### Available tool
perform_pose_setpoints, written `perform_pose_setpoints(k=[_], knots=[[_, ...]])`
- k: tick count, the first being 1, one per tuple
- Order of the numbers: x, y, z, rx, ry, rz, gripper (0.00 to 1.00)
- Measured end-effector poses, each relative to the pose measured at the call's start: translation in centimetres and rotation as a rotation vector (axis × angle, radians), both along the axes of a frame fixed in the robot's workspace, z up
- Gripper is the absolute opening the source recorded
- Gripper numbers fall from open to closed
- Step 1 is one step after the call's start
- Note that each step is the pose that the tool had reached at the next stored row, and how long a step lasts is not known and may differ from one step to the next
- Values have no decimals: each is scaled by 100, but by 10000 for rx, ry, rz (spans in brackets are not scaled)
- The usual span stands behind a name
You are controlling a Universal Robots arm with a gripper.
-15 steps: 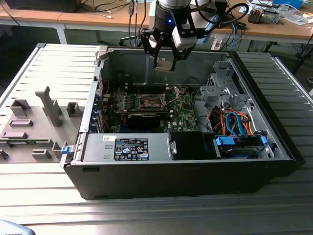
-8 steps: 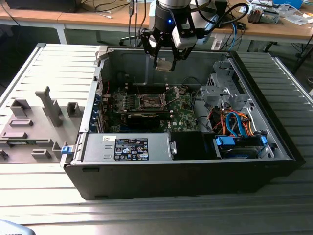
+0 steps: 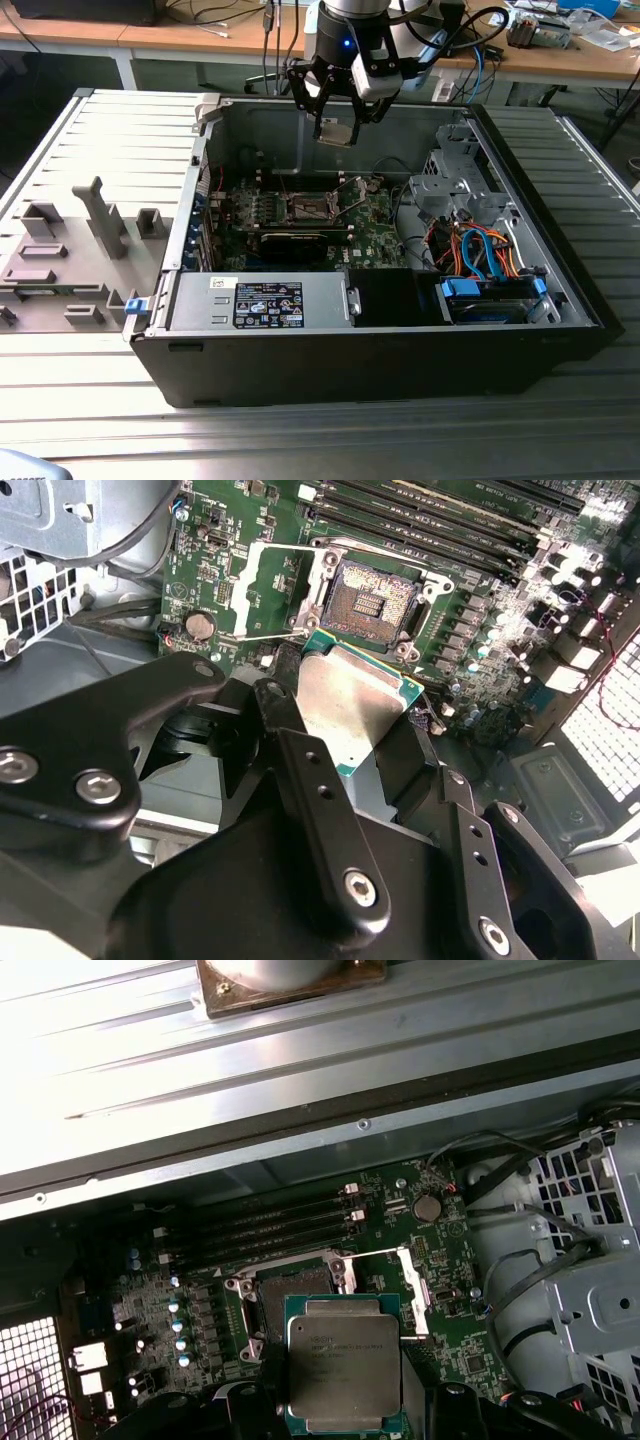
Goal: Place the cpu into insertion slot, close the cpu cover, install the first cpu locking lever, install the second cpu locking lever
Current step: 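Place the cpu into insertion slot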
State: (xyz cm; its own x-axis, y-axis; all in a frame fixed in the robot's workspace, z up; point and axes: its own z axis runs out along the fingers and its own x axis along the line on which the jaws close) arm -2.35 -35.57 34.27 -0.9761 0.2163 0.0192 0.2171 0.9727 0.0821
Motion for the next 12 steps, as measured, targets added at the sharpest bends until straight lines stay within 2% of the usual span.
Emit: perform_pose_setpoints(k=[12], knots=[[0,0,0,0,-1,-59,55]])
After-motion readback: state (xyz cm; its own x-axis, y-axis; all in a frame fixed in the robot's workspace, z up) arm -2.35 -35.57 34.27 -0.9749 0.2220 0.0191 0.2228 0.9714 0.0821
